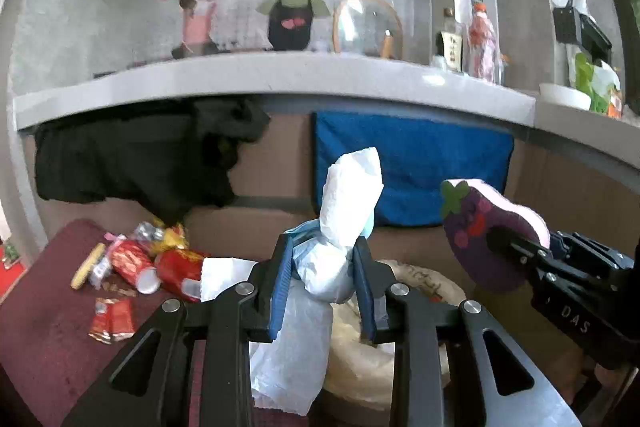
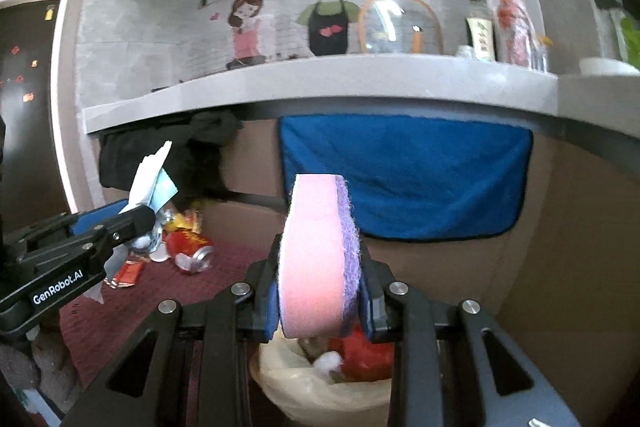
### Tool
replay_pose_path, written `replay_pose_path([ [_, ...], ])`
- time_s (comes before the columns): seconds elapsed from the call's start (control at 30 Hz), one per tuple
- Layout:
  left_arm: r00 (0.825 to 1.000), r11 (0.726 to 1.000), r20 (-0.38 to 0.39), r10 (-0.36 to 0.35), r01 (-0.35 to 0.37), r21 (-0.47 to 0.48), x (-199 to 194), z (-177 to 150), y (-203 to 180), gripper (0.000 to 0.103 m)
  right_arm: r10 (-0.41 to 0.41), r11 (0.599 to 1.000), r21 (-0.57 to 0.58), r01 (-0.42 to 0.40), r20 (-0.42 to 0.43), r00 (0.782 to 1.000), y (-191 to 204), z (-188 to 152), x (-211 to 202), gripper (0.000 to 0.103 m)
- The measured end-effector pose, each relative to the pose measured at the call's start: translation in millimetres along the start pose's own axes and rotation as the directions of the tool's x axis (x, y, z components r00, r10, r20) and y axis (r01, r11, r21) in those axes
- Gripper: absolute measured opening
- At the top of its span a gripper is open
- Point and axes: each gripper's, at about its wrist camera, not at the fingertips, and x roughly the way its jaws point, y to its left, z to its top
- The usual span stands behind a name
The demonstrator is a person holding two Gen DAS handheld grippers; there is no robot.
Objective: Collect trash
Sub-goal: 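Carry the white bag in the left gripper to the bin while the right gripper carries the plush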
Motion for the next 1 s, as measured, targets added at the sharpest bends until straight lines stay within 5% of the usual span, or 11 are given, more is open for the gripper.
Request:
replay_pose_path([
  [0.4,0.992,0.998,-0.117,-0.037,0.031,-0.052,72,-20,-11,0.03,-0.031,0.998,0.044,0.035,-0.093,0.995,-37,-20,46,0.028],
  [1.0,0.973,0.995,-0.222,-0.068,0.05,-0.085,130,-39,-19,0.03,-0.029,0.996,0.082,0.042,-0.157,0.987,-61,-43,86,0.028],
])
